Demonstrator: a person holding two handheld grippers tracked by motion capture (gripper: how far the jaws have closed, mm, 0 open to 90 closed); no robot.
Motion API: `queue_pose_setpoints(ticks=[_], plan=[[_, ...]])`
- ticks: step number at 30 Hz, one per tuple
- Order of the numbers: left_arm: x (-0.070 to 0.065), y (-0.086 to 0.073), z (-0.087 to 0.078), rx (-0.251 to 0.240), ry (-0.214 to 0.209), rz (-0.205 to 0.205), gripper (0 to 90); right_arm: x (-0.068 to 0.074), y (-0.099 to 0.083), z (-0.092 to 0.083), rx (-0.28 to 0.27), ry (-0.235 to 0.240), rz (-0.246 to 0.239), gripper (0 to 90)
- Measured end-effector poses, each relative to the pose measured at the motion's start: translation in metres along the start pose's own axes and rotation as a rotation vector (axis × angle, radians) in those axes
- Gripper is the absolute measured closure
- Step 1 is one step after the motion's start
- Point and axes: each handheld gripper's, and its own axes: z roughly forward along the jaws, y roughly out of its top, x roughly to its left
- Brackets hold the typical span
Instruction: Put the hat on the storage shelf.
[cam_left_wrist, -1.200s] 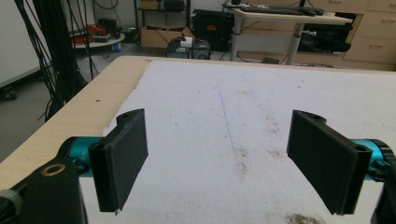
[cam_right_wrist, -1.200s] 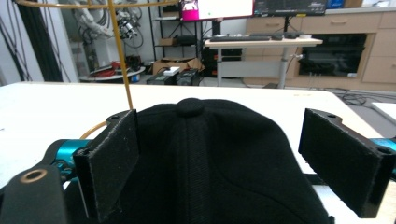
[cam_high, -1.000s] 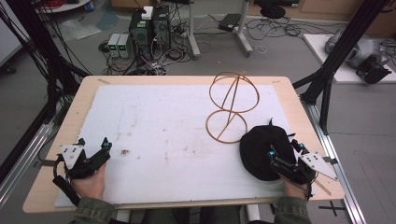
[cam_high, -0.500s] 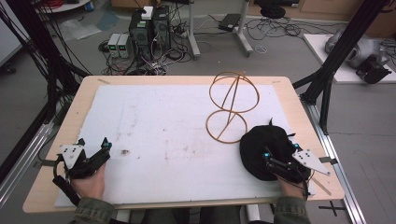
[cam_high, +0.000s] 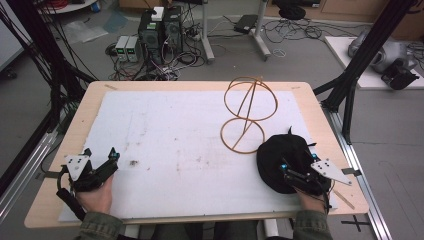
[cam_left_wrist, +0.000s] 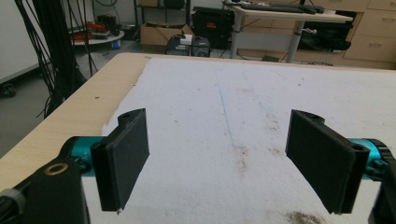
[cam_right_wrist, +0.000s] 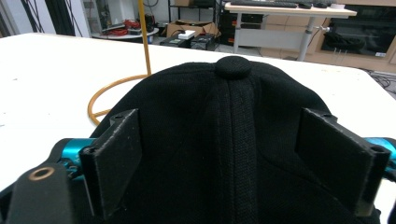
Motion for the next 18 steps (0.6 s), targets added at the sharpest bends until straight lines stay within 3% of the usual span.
queue_pose_setpoints(ticks=[11,18], plan=[[0.0002,-0.0003,-0.0003,-0.002,0.005,-0.007,22.0,-0.0001,-0.0001,0.0009,-0.007,0.026,0.004,21.8],[0.0002,-0.0004,-0.0002,0.000,0.007,-0.007,22.0,-0.0011,-0.0002,0.0007,0.015,0.016,0.022,41.5]])
